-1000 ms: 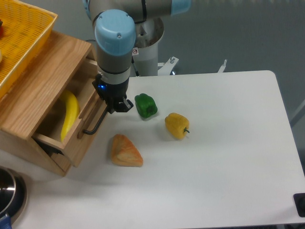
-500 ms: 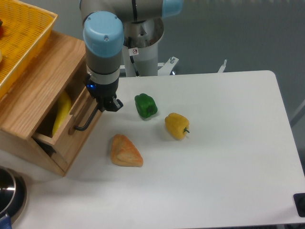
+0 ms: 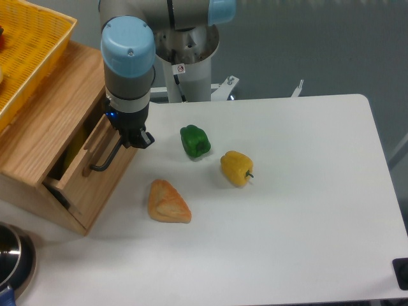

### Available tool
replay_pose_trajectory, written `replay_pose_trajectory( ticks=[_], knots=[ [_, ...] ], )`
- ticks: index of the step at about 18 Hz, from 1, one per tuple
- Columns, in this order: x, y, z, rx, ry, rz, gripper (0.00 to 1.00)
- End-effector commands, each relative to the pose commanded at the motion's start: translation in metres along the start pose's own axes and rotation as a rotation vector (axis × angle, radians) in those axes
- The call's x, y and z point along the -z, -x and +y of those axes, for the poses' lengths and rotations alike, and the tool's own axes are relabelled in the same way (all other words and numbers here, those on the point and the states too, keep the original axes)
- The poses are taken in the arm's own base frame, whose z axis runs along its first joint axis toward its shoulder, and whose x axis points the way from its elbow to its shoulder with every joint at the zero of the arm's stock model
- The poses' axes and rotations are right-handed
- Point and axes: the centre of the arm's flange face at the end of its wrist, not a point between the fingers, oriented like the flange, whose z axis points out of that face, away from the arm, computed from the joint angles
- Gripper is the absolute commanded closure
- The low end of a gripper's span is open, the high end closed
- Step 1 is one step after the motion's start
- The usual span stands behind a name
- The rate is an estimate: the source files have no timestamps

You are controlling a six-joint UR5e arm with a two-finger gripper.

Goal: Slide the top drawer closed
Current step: 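Push the drawer front into the cabinet with the gripper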

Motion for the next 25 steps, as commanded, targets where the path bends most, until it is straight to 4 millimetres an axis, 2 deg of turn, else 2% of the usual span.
replay_pose_trajectory(
  ticks=[17,25],
  knots=[
    [-0.004,-0.024,-0.017,-0.003,-0.014,0.019,1.00],
    [-0.006,-0.021,-0.017,0.001,-0.015,0.023,0.99]
  ],
)
